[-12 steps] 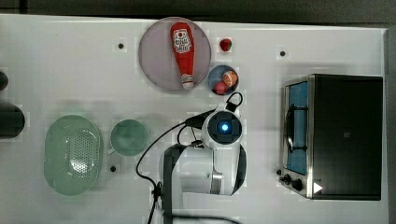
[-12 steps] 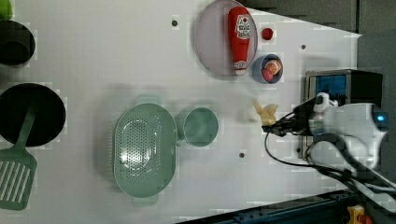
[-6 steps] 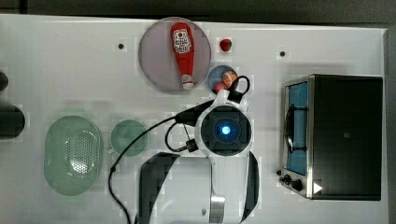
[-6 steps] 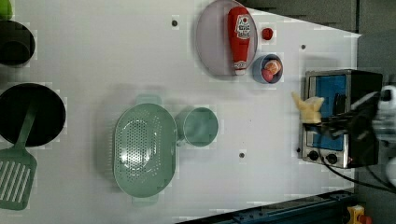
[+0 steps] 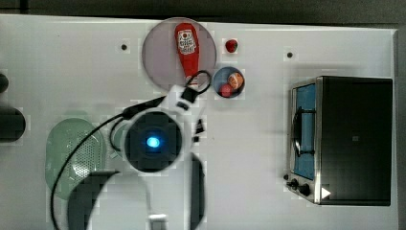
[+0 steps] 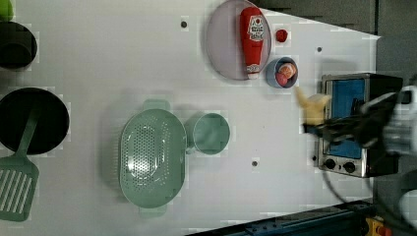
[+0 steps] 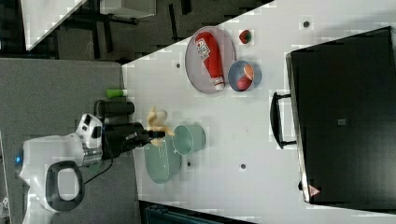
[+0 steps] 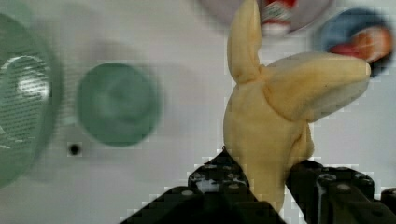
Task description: Pick Banana and place it in mug.
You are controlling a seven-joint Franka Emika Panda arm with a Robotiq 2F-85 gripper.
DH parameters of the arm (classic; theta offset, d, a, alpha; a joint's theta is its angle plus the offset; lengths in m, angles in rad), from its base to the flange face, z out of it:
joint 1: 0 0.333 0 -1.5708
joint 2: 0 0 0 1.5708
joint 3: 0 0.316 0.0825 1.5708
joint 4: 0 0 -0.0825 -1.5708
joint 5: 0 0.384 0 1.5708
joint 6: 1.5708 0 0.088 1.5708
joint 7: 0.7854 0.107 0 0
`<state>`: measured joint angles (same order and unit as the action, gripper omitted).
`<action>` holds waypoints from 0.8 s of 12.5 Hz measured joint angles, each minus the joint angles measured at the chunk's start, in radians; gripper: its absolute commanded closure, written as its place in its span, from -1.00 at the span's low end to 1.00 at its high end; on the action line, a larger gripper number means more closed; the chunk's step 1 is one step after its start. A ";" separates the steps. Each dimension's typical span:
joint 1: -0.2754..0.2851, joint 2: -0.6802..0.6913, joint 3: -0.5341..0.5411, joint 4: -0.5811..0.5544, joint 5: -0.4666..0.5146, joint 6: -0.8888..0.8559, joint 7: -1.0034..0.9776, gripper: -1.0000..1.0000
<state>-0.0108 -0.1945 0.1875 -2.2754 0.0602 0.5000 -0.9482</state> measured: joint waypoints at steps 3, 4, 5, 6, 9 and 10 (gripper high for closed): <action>0.034 0.046 0.110 -0.039 0.049 0.000 0.173 0.36; 0.033 0.073 0.162 -0.041 0.029 0.028 0.224 0.36; 0.036 0.101 0.208 -0.045 0.031 0.057 0.266 0.36; 0.053 0.122 0.233 -0.051 0.028 0.078 0.312 0.36; 0.079 0.198 0.260 -0.053 0.053 0.197 0.420 0.36; 0.078 0.216 0.264 -0.051 0.047 0.201 0.441 0.36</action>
<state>0.0670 0.0213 0.4517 -2.3262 0.1070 0.7007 -0.5073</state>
